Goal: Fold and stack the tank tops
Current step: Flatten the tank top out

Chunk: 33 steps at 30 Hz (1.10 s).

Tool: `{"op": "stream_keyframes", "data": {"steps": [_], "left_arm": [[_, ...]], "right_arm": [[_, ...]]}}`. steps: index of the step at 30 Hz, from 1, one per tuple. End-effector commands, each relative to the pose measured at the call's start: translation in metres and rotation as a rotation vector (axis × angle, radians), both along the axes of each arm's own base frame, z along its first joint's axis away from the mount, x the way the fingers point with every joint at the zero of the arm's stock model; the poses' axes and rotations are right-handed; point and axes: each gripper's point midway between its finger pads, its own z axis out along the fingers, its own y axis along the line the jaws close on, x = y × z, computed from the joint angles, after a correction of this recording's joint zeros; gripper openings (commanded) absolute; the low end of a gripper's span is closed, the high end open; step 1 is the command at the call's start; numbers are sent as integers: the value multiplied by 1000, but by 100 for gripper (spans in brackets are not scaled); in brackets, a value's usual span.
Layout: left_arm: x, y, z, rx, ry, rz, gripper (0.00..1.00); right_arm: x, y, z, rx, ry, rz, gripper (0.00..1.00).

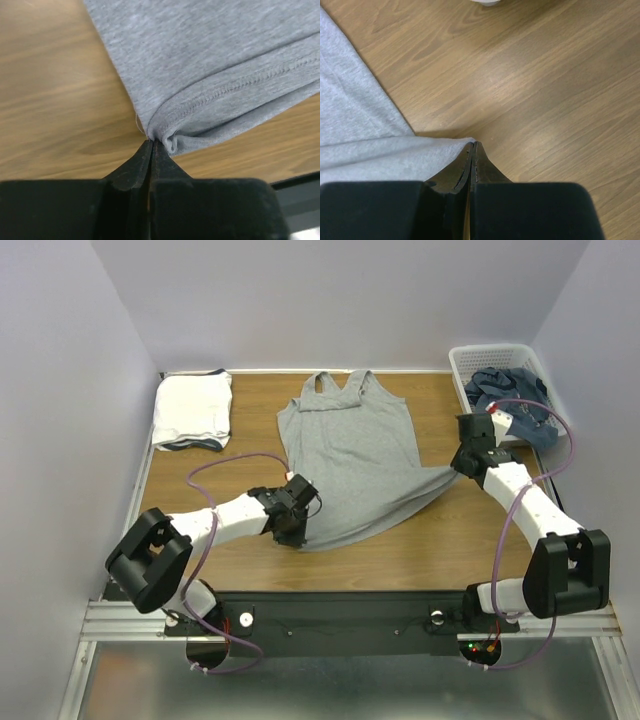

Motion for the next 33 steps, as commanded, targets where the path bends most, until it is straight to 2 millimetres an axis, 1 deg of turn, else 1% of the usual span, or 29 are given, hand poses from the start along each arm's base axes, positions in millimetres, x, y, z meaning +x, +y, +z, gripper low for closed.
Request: {"op": "stream_keyframes", "data": {"steps": [1,2,3,4,5,6,7,8,9,10,11,13,14,15,17,18,21,22,23,25,27,30,32,33], "left_arm": [[-23,-20,-11,-112,57,48,16],[-30,-19,-17,-131,71,90,23],[-31,-21,-16,-153,65,114,33],[-28,-25,-7,-202,31,131,38],[-27,-23,-3,-218,17,150,46],[-26,-19,-3,-223,-1,195,49],[-24,-20,10,-268,-35,210,51],[-21,-15,13,-267,-64,240,52],[-19,-11,14,-272,-81,283,53],[-17,-10,20,-298,-102,297,53],[-14,-14,25,-326,-119,298,53],[-14,-20,26,-358,-115,280,48],[-10,-28,30,-393,-127,266,46],[-11,-33,30,-406,-121,243,44],[-6,-39,27,-413,-135,227,42],[-10,-43,21,-419,-108,209,41],[-8,-54,21,-458,-98,189,39],[-8,-56,18,-457,-93,190,39],[-6,-59,19,-472,-96,190,40],[-7,-59,13,-455,-76,195,44],[-2,-64,14,-471,-91,198,48],[3,-64,13,-461,-100,224,48],[6,-62,6,-418,-89,231,48],[16,-59,5,-378,-116,259,48]], "right_arm": [[3,-7,17,32,-61,-16,0],[3,-6,17,43,-60,-12,0],[2,-5,17,49,-63,-7,0],[2,-4,18,52,-65,-4,0],[2,-3,18,56,-68,0,0],[1,-4,17,58,-65,-2,0],[1,-3,17,59,-63,3,0],[1,-2,17,61,-64,5,0],[0,-1,14,67,-58,9,0],[0,0,14,73,-57,12,0],[0,1,13,78,-56,15,0],[-1,3,13,86,-58,20,1],[-1,4,12,89,-56,21,0],[-1,4,12,93,-56,24,0],[-2,5,10,95,-52,25,0],[-2,5,10,95,-51,29,0],[-3,6,9,98,-47,30,0],[-3,6,10,100,-50,32,0],[-3,6,11,101,-53,33,0],[-2,8,10,107,-51,38,0],[-2,9,10,113,-53,43,0],[-4,10,10,118,-54,44,0],[-5,9,11,119,-61,37,0],[-6,8,11,117,-61,31,0]]}}
